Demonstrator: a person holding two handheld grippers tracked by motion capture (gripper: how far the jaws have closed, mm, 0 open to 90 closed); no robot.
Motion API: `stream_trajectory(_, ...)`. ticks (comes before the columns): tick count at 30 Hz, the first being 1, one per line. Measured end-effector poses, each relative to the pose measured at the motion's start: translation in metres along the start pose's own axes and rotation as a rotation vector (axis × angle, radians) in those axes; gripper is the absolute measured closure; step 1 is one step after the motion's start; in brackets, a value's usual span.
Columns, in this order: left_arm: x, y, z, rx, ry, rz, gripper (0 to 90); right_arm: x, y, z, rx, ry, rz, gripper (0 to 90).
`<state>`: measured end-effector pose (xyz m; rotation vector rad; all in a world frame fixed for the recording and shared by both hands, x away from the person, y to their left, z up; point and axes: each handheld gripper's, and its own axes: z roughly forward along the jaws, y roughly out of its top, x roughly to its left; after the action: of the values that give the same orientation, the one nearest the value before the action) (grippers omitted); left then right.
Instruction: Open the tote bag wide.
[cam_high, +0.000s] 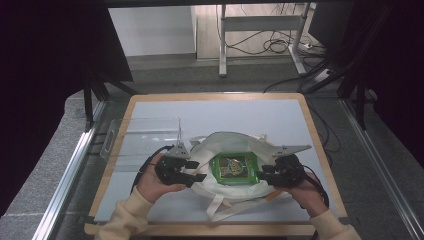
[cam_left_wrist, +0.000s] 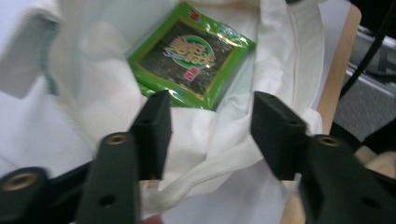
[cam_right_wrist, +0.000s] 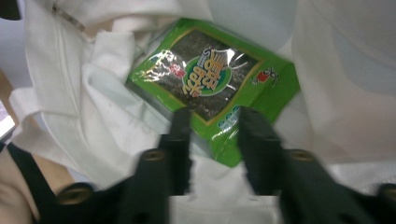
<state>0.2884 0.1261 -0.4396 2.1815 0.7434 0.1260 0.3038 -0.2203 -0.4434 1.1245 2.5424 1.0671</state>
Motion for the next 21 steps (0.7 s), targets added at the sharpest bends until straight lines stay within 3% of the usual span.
stream_trajectory(4, 0.005, -0.002, -0.003, -0.001, 0.027, -0.019, 34.8, 0.003, 0.005, 0.002, -0.017, -0.037, 0.027, 40.6)
stream_trajectory(10, 0.011, -0.005, -0.005, -0.009, 0.029, -0.039, 33.0, 0.009, 0.013, 0.010, -0.013, -0.061, 0.054, 30.1)
stream_trajectory(21, 0.016, -0.007, -0.015, -0.034, 0.049, -0.050, 32.1, 0.008, 0.019, 0.023, 0.030, -0.091, 0.101, 25.8)
